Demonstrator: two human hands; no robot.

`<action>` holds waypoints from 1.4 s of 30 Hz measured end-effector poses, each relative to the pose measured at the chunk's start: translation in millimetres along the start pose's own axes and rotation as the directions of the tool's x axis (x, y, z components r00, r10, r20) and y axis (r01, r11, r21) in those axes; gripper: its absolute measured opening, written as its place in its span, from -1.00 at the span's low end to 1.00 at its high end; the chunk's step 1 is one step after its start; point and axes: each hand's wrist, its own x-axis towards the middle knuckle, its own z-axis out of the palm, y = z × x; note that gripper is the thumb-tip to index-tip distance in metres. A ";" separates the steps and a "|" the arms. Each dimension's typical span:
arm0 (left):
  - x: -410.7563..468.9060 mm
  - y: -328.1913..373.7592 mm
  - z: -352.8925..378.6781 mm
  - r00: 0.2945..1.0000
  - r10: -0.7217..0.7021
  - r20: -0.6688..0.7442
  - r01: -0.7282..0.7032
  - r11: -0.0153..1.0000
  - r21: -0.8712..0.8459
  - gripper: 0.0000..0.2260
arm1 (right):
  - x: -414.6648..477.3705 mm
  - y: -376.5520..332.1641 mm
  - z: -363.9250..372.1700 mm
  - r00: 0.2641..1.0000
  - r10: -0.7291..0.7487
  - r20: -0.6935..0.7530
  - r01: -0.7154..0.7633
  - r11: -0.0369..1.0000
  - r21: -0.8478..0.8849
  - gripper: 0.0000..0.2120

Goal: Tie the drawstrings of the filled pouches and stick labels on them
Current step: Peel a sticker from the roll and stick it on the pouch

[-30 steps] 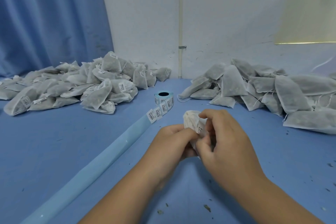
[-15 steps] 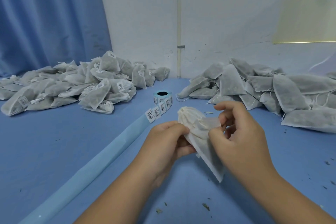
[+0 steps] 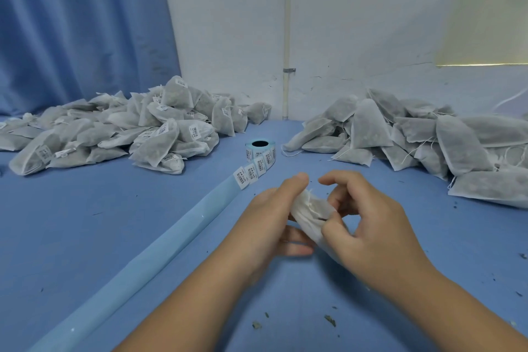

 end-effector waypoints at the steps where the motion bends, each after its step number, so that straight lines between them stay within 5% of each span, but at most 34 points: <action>1: 0.4 -0.3 -1.0 1.000 0.002 -0.012 -0.002 1.000 0.018 -0.65 | -0.1 -0.5 -0.3 1.000 -0.001 0.013 0.001 1.000 0.006 -0.59; 5: 0.8 -0.9 -5.5 0.998 0.039 -0.051 -0.038 0.999 0.011 -0.86 | -0.3 0.3 -1.4 1.000 0.008 0.026 -0.009 0.999 0.043 -0.61; 17: 1.5 -0.1 -9.3 0.991 0.018 -0.133 -0.022 0.999 -0.036 -0.84 | 10.6 17.2 -18.1 0.920 0.325 -0.221 -0.280 0.936 0.213 -0.69; 22: -1.5 -0.1 -2.3 0.996 0.007 -0.087 -0.012 0.998 -0.054 -0.86 | 8.7 5.5 -13.1 0.941 0.113 -0.320 -0.135 0.990 -0.047 -0.67; 29: -3.7 0.7 3.2 0.999 0.004 -0.041 -0.008 0.995 -0.100 -0.86 | 1.9 -6.8 2.8 0.976 -0.193 -0.101 0.152 0.935 -0.321 -0.60; 42: -2.2 1.0 -2.4 0.999 -0.024 -0.041 0.017 0.986 -0.166 -0.75 | -1.4 -2.8 -3.0 0.955 -0.225 0.193 0.275 0.916 -0.293 -0.56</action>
